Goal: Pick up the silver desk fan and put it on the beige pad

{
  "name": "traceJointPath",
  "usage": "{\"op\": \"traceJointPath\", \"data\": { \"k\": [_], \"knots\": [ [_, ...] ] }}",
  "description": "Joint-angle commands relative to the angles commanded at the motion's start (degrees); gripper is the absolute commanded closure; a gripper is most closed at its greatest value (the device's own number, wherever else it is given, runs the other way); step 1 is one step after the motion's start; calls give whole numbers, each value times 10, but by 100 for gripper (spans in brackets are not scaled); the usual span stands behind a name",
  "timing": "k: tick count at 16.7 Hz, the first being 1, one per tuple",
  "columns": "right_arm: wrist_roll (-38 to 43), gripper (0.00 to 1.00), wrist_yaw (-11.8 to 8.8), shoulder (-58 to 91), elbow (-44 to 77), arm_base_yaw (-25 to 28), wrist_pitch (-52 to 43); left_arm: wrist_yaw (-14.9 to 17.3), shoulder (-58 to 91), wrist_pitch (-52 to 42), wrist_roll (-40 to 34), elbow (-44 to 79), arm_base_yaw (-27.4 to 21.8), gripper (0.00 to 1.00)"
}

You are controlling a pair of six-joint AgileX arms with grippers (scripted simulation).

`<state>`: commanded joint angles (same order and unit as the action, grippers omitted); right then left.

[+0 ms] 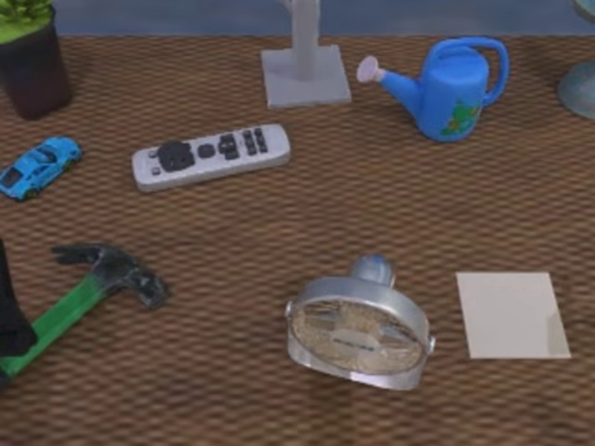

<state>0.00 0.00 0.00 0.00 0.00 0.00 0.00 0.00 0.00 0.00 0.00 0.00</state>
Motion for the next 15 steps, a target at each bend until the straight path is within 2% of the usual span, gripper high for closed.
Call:
{"op": "traceJointPath", "data": {
  "k": [3,7,11,15],
  "knots": [
    [-1,0,0,6,6,4,-5,0,0,0,0,0,0,0],
    [-21,0,-3,88,90,49,-77,0,0,0,0,0,0,0],
    [-61,0,-2,261,266,127,-212,0,0,0,0,0,0,0],
    [-113,0,1,493,484,221,-382,0,0,0,0,0,0,0]
  ]
}}
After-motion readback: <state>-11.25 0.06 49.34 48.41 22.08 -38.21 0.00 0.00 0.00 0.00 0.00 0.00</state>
